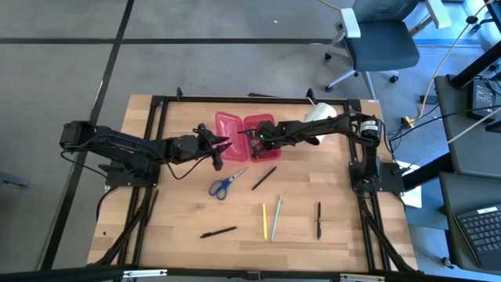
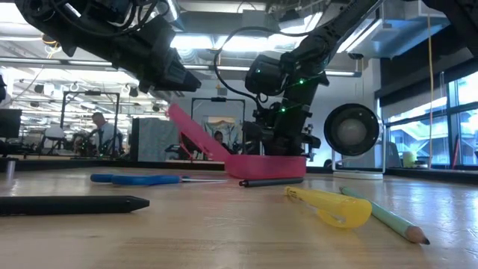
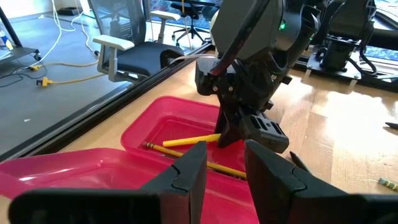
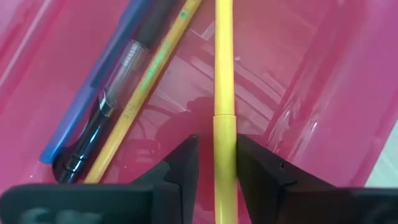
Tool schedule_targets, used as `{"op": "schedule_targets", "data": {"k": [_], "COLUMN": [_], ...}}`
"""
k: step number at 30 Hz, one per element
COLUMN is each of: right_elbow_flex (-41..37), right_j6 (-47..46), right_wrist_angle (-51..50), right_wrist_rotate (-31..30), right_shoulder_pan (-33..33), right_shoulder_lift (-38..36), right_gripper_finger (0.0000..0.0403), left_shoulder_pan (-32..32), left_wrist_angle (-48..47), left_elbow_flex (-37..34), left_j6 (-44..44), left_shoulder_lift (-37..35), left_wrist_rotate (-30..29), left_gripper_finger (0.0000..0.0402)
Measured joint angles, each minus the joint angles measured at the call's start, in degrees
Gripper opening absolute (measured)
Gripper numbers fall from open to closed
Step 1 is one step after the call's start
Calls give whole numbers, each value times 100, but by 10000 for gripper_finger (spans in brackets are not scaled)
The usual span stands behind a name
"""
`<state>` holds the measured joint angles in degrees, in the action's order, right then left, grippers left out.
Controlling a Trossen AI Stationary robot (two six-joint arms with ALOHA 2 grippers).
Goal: Pick & place school supplies into a supply box
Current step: Put the yellow pen into the red supply box
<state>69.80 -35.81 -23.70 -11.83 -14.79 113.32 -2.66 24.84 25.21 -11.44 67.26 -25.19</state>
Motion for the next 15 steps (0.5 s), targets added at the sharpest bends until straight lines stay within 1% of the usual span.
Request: {"op": "schedule_targets", "data": {"k": [8, 15], "right_elbow_flex": [0, 50], "right_j6": [2, 32], "right_wrist_angle": [25, 70], "right_wrist_rotate": [-20, -564], "right_shoulder_pan": [0, 0], "right_shoulder_lift": [-51, -70], "right_gripper_finger": [117, 118], "left_shoulder_pan": [0, 0], "left_wrist_angle": [-4, -72], "left_elbow_flex": [0, -2], "left_j6": [0, 0], "left_shoulder_lift": [0, 2], "left_wrist_rotate": [0, 0], "left_gripper_finger": [103, 103]}}
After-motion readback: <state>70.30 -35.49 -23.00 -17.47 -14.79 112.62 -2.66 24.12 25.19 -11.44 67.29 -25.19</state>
